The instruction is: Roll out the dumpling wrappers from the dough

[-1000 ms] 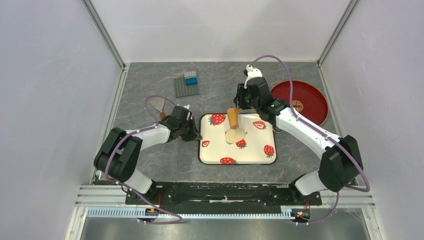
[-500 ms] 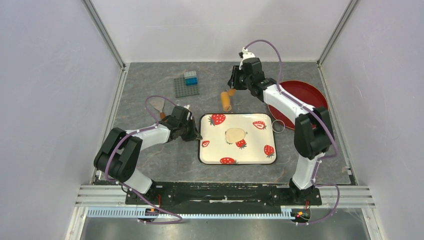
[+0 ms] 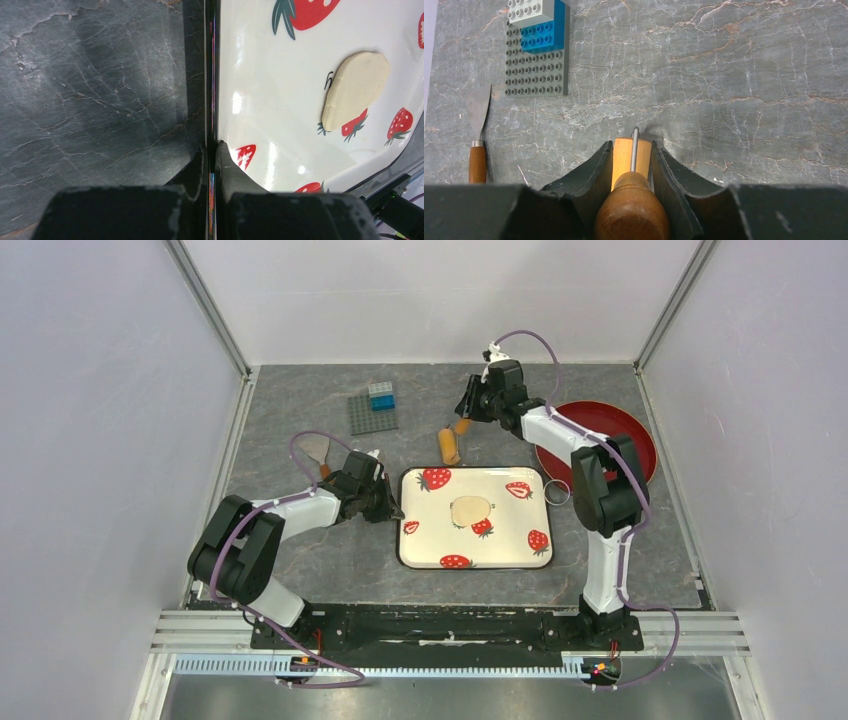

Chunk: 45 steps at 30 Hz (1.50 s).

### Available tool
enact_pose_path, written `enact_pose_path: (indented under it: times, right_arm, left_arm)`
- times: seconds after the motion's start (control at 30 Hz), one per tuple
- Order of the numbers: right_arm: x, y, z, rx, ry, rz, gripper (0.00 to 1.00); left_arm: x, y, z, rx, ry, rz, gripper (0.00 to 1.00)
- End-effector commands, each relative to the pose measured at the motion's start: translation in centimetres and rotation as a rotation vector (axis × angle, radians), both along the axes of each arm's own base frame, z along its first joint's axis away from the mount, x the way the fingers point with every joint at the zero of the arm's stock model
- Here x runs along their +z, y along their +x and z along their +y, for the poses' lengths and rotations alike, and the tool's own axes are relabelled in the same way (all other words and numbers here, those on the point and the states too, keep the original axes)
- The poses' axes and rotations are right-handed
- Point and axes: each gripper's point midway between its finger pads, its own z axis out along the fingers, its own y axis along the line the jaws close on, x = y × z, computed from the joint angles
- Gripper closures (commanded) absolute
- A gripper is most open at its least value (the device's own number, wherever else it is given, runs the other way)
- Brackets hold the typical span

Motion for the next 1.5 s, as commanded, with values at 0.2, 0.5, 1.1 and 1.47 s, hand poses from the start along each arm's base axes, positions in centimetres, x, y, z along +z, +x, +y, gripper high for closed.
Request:
enact_pose_path:
  times: [0.2, 0.5, 1.1, 1.47]
  right_arm:
    - [-0.9, 1.1, -3.4, -0.05, -0.167, 0.01, 0.41]
    - [0.4, 1.3, -6.4, -0.108, -0.319, 0.0, 0.1]
    - [7.6, -9.3, -15.7, -0.227, -0.56, -0.012, 0.1]
    - [2.0, -20.6, -22.8, -0.286, -0.712, 0.164, 0.32]
  left_arm:
    - [-5.0, -4.3, 3.7, 0.001, 0.201, 0.162, 0.98]
    - [-5.0, -4.3, 3.7, -0.001, 0.202, 0.166, 0.98]
    - [-5.0, -4.3, 3.6, -0.003, 0.2, 0.167, 0.98]
    - [-5.2, -4.5, 3.4, -0.014, 0.184, 0.171, 0.98]
